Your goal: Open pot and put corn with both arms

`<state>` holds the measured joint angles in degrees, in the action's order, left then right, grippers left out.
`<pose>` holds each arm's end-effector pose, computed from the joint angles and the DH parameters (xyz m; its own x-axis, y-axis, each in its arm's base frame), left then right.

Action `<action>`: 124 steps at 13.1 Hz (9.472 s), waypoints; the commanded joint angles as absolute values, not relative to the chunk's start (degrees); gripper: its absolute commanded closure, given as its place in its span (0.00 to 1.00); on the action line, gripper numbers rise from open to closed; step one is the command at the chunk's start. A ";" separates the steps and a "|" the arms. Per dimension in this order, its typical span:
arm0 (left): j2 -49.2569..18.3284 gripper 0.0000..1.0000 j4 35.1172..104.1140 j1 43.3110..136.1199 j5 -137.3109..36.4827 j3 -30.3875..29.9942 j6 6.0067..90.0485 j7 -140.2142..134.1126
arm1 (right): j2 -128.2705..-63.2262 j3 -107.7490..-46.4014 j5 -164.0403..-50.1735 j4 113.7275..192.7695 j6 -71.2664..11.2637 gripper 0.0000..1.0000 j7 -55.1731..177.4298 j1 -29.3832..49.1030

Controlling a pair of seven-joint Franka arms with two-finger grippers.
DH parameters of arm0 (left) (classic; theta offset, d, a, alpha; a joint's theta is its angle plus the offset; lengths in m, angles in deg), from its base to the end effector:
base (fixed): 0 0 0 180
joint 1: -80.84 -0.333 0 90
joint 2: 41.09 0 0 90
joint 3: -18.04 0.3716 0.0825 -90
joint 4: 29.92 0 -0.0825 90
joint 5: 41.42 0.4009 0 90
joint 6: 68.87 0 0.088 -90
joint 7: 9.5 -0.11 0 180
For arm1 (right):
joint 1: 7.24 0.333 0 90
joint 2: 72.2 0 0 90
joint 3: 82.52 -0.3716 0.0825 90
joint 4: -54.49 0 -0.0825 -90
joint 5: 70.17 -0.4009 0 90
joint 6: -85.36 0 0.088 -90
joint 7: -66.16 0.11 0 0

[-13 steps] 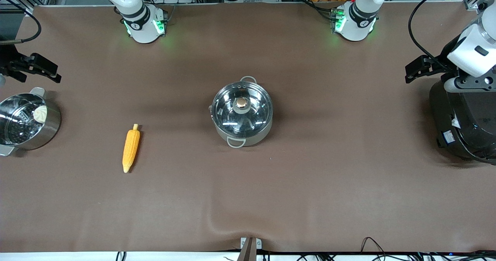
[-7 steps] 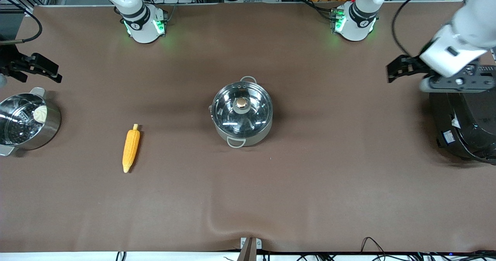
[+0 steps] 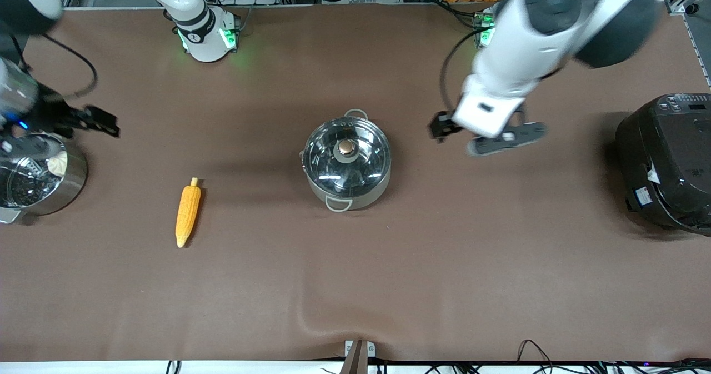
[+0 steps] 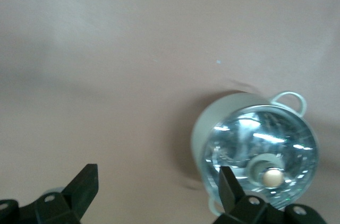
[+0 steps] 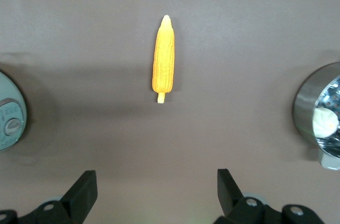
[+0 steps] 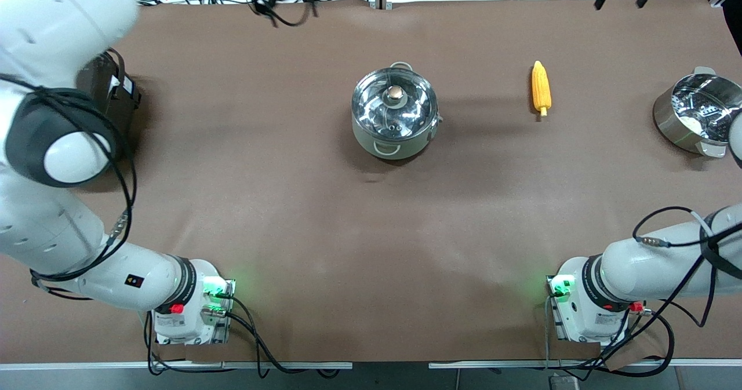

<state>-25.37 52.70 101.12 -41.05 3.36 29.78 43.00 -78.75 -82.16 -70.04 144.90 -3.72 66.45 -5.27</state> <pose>0.5671 -0.3668 0.5874 0.9503 0.3085 -0.0409 0.3103 -0.9494 0.0490 0.6041 0.0169 0.6051 0.9903 0.0227 -0.1371 0.0234 -0.9997 0.0037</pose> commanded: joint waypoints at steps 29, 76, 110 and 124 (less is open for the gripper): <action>-2.85 0.22 44.61 127.51 -40.02 14.61 44.77 66.44 | -107.97 -81.82 -74.04 142.02 -22.22 0.00 66.33 -6.18; -25.71 1.00 93.46 92.01 -39.22 14.35 68.47 27.59 | -108.84 -82.79 -56.13 128.67 -18.27 1.00 59.65 38.27; -37.83 0.00 61.50 86.47 -39.31 14.53 29.14 7.46 | -78.45 -82.70 -69.98 148.53 -5.88 0.00 64.58 0.96; -39.59 0.00 59.03 82.95 -40.98 12.24 22.45 -3.44 | -70.00 -83.49 -72.20 148.27 -3.68 0.00 72.49 -9.79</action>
<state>-39.31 60.47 84.28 -40.44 13.12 24.70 -1.62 -71.40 -82.74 -71.61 146.73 -3.20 71.57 -8.66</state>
